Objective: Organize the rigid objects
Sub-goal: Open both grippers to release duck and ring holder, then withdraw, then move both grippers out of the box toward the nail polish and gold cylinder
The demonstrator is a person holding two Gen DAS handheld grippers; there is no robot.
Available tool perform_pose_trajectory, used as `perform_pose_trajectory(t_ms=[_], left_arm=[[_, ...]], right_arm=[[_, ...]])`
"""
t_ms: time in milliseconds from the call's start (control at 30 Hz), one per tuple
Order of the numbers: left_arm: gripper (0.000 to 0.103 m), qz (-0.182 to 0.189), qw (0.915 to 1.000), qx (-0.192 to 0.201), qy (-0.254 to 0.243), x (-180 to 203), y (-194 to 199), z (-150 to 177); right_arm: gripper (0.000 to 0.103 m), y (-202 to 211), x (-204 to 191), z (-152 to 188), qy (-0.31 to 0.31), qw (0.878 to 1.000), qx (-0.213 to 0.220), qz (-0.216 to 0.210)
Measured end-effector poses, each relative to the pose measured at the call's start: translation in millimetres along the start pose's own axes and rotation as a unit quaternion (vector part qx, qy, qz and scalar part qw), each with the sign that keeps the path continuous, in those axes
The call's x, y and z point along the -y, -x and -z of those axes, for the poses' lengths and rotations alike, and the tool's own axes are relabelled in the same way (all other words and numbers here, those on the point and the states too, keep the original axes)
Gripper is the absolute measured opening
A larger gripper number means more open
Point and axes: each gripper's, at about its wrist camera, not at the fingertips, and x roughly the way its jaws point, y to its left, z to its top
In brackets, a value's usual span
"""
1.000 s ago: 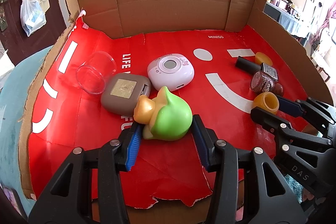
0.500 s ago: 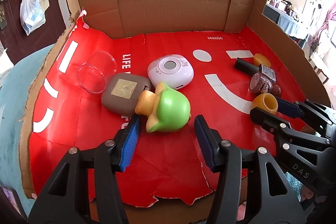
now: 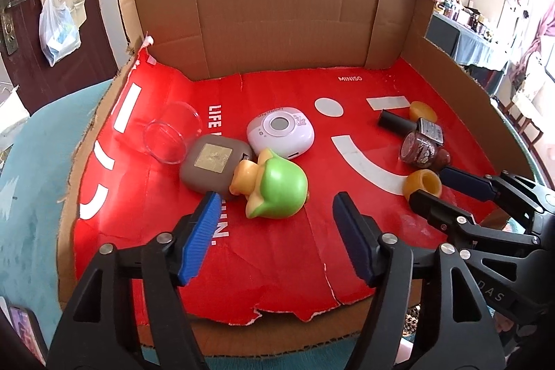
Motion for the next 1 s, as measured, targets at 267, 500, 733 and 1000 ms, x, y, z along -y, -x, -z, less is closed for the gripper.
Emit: perform_pose_trajectory(t_ms=[267,500,733,1000], left_arm=[[0.075,-0.002,1.0000,0.007,0.006,0,14,0],[0.077,-0.017,0.9997,0.017,-0.001,3,26,3],[0.091,-0.018,0.9994,0.031,0.002,1,41,6],[0.100,-0.017,0.9988,0.045,0.007,0,57,13]], right_arm=[[0.056,13,-2,0,0.000,1.000,0.009,-0.009],[0.066,32,-7,1,0.004,1.000,0.023,-0.018],[0.074,48,-11,3,0.008,0.999,0.038,-0.020],[0.085,63,-13,7,0.008,0.998,0.052,-0.023]])
